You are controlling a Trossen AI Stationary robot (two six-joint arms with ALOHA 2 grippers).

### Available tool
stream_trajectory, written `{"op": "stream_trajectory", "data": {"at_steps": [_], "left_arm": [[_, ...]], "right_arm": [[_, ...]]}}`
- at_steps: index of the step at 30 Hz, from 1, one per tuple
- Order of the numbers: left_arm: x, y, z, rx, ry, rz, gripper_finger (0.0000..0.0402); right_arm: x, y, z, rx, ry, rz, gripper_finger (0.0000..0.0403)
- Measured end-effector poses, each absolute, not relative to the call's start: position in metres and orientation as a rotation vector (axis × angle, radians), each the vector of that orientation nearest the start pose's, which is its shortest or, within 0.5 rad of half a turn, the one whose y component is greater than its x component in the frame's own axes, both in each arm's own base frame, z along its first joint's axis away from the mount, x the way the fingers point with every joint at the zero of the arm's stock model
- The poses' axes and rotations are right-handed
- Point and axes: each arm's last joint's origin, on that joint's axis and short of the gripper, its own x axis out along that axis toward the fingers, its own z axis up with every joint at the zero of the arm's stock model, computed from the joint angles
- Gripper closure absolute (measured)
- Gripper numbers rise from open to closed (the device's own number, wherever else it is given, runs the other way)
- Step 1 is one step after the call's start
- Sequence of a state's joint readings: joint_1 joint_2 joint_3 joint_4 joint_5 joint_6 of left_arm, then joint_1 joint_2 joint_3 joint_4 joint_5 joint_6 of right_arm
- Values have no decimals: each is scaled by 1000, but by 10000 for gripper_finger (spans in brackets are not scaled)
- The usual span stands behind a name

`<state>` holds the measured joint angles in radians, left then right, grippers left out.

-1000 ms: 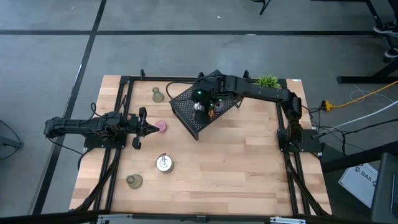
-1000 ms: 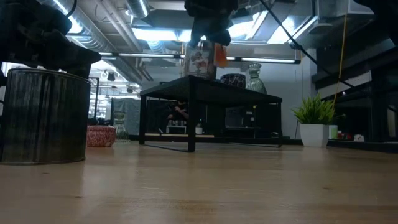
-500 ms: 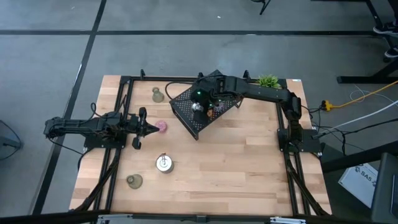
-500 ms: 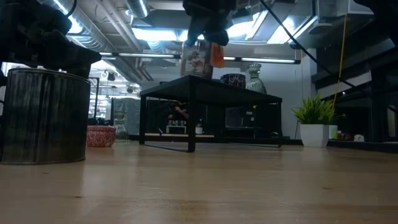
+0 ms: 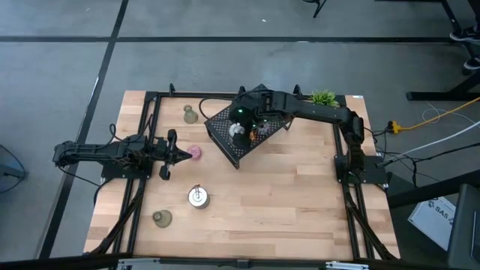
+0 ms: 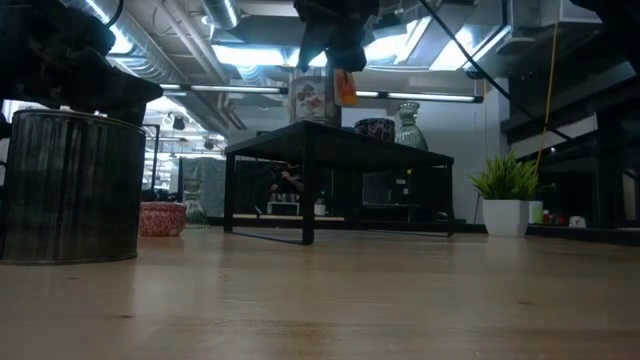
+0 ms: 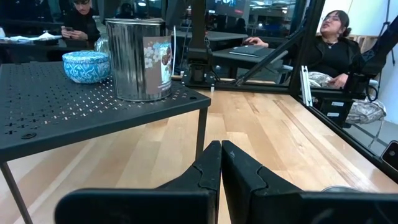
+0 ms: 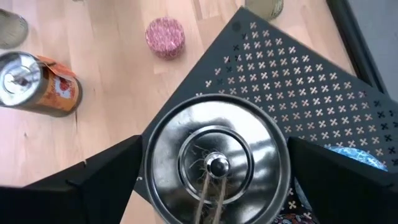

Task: Pick & Place candle stick holders
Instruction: Put the brown large scented candle on the shelf

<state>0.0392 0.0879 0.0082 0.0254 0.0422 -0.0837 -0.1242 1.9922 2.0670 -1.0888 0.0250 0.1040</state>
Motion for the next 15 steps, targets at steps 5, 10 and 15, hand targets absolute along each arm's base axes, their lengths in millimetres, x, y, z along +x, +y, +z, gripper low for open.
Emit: {"op": "stream_trajectory", "data": {"at_steps": [5,10,15], "left_arm": [[103,3,162,-86,54,0,395],[103,3,162,-86,55,-1,395],[103,3,162,-86,54,-1,395]], "right_arm": [[409,-52,354,144,957,-187,3],[403,-48,369,153,899,-187,4],[402,-43,379,146,828,-170,4]]}}
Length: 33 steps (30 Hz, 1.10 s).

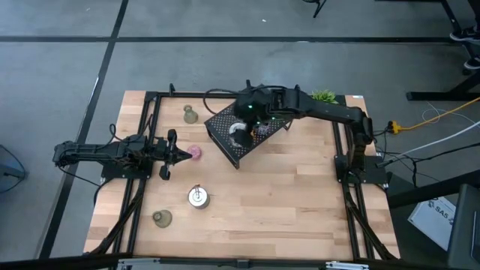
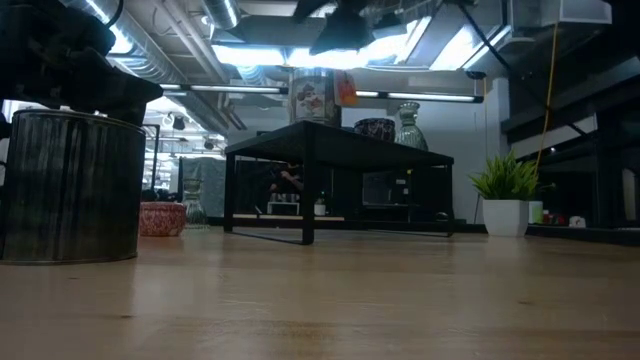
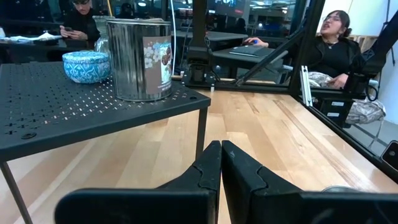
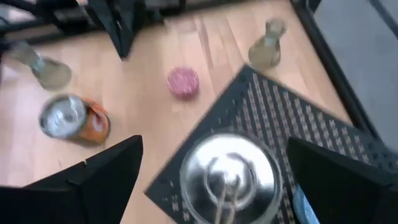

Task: Pick & Place candle stick holders
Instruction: Put the brown large scented candle on the shelf, then put the top green glass candle holder on the shelf aligned with the green glass candle holder

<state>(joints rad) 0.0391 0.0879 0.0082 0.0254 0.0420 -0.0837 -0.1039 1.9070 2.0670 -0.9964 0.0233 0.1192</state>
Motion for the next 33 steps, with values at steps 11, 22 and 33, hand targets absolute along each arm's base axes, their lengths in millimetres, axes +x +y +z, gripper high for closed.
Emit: {"op": "stream_trajectory", "data": {"at_steps": [11,22,33], "left_arm": [[103,3,162,-86,54,0,395],[103,3,162,-86,54,0,395],[103,3,162,-86,54,-1,395]], "right_arm": [[405,-43,396,94,684,-153,33],[408,-43,396,80,622,-146,150],[388,-38,390,76,509,-135,228]]}}
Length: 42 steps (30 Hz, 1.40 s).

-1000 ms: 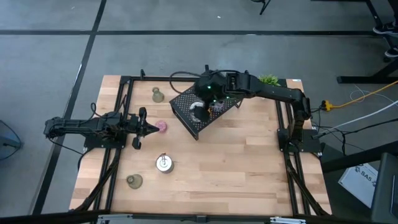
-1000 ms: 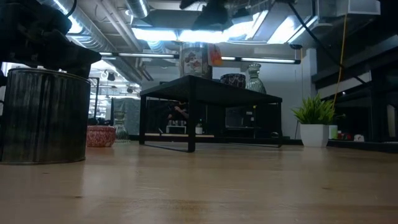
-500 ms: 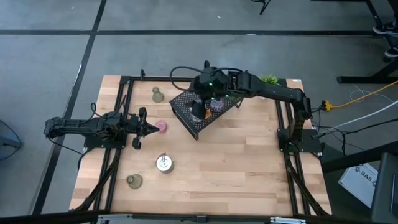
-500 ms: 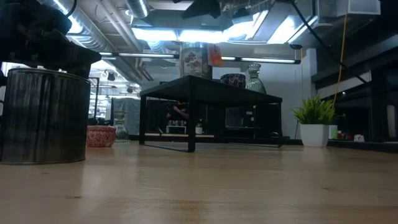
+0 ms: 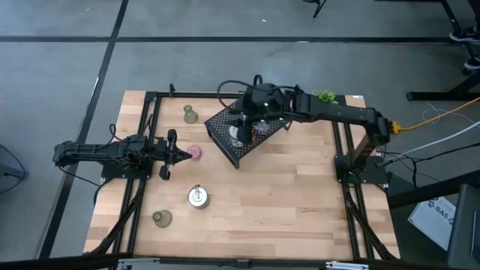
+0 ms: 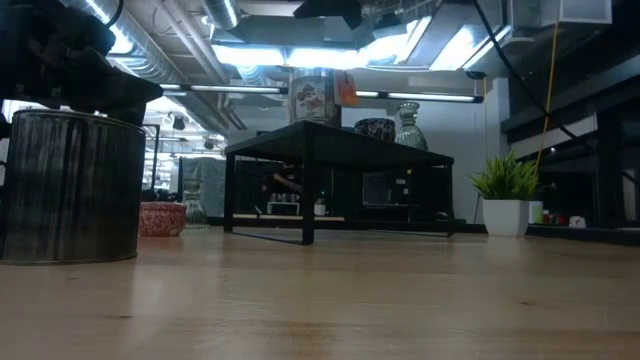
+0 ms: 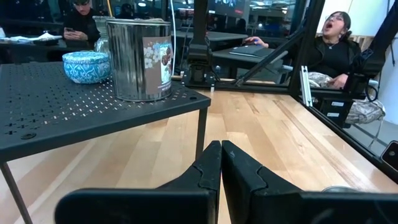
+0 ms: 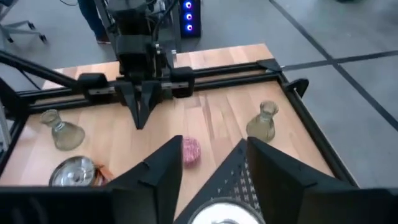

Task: Pick & Place candle stick holders
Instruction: Put the top green glass candle holder on the shelf aligned with the green glass candle holder

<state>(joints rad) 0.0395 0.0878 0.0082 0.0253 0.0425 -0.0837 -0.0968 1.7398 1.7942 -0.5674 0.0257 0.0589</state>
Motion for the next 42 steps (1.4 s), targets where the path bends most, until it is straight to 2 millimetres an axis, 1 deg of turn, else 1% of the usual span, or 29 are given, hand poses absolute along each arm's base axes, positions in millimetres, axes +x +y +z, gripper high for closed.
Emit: {"op": "stream_trajectory", "data": {"at_steps": [5,10,12,14,16,25,28,37,42], "left_arm": [[103,3,162,-86,55,-1,395],[103,3,162,-86,54,-2,395],[103,3,162,-86,55,-1,395],[103,3,162,-86,54,-1,395],[103,3,161,-86,57,-1,395],[103,3,161,-86,59,-1,395],[103,3,161,-86,59,-1,395],[103,3,161,-86,59,-1,395],[103,3,161,-86,59,-1,395]], "right_arm": [[372,-35,376,74,472,-129,257],[346,-29,362,70,441,-119,282],[339,-27,356,69,421,-114,290],[329,-26,348,69,443,-111,297],[323,-25,344,68,425,-111,303],[286,-20,318,55,474,-100,342],[274,-15,308,7,478,-74,351],[246,8,276,-103,397,29,369],[230,19,258,-117,358,81,379]]}}
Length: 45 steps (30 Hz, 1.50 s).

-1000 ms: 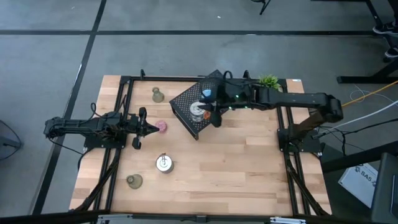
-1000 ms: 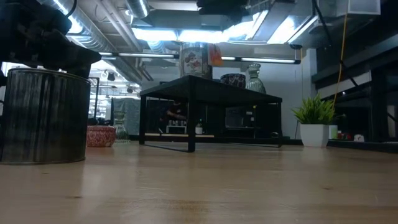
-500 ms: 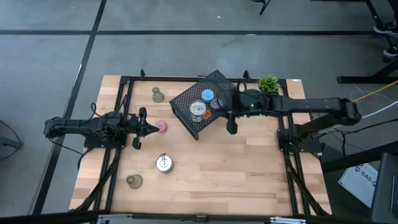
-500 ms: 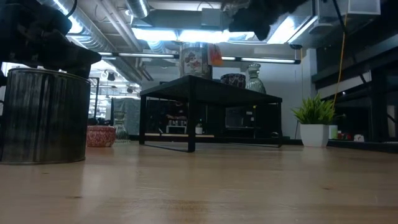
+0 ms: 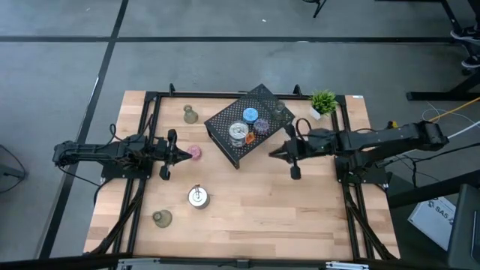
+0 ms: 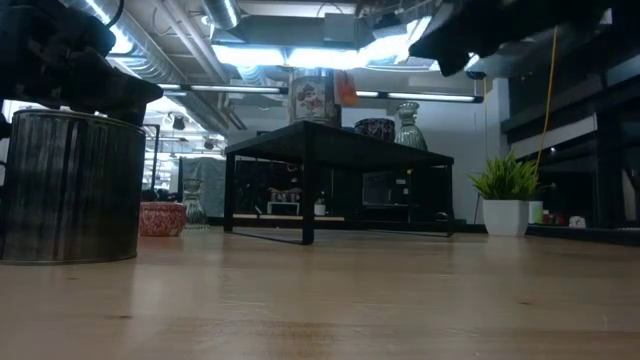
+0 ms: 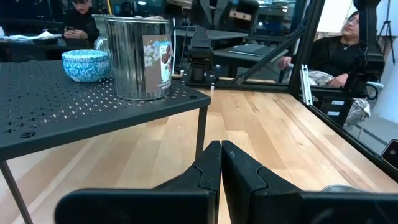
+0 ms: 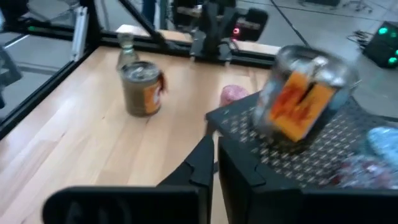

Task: Pick & Place candle stick holders
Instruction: Put the top green glass candle holder on the shelf aligned with the green glass candle holder

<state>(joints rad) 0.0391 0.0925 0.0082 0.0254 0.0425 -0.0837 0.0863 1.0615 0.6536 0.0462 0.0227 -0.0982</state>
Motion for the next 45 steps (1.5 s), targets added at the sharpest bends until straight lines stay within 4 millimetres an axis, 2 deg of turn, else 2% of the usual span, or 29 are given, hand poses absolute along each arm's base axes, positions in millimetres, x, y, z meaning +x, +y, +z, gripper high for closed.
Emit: {"op": "stream_trajectory", "data": {"at_steps": [13,26,36,45], "left_arm": [[103,3,161,-86,59,-1,395],[103,3,161,-86,59,0,395],[103,3,161,-86,59,0,395],[103,3,161,-86,59,0,395]], "right_arm": [[190,19,216,-118,311,85,400],[167,11,186,-106,142,2,402],[149,5,162,-72,159,-49,402],[137,4,152,-67,138,-49,403]]}}
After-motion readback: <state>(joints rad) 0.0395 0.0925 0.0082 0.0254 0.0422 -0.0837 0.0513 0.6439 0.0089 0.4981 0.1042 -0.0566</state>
